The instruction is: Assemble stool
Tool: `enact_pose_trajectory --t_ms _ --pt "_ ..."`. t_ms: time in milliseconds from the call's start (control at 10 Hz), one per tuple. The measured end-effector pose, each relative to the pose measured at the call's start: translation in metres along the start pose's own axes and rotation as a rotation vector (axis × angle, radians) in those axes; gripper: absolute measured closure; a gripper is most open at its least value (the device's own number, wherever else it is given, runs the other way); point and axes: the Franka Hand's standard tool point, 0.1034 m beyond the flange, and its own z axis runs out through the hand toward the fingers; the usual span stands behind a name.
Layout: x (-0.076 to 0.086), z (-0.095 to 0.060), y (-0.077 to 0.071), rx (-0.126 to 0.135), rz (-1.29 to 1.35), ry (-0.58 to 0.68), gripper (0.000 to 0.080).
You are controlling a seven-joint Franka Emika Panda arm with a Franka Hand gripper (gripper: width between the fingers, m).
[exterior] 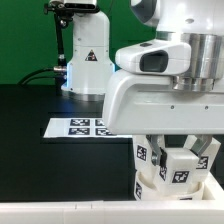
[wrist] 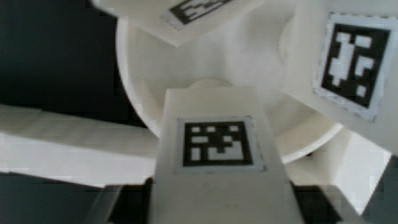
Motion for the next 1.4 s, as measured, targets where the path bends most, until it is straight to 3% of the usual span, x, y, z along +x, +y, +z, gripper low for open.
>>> enact_pose_trajectory --t_ms 100,200,600,900,1300,1400 --pt "0.000 0.000 0.002 0.045 0.258 -0.011 0.0465" --pt "0.000 0.001 0.009 0.062 0.422 -0.024 0.0465" --pt "-0.001 0.003 0.015 0.051 0.612 -0.033 0.0465" --pt "-0.010 0.004 0.029 0.033 1.119 -0.061 0.0465" --pt "-0.017 0.004 0.034 0.022 1.330 -0.068 0.0464" --pt "-0.017 0.005 0.034 0.021 1.325 -0.068 0.0349"
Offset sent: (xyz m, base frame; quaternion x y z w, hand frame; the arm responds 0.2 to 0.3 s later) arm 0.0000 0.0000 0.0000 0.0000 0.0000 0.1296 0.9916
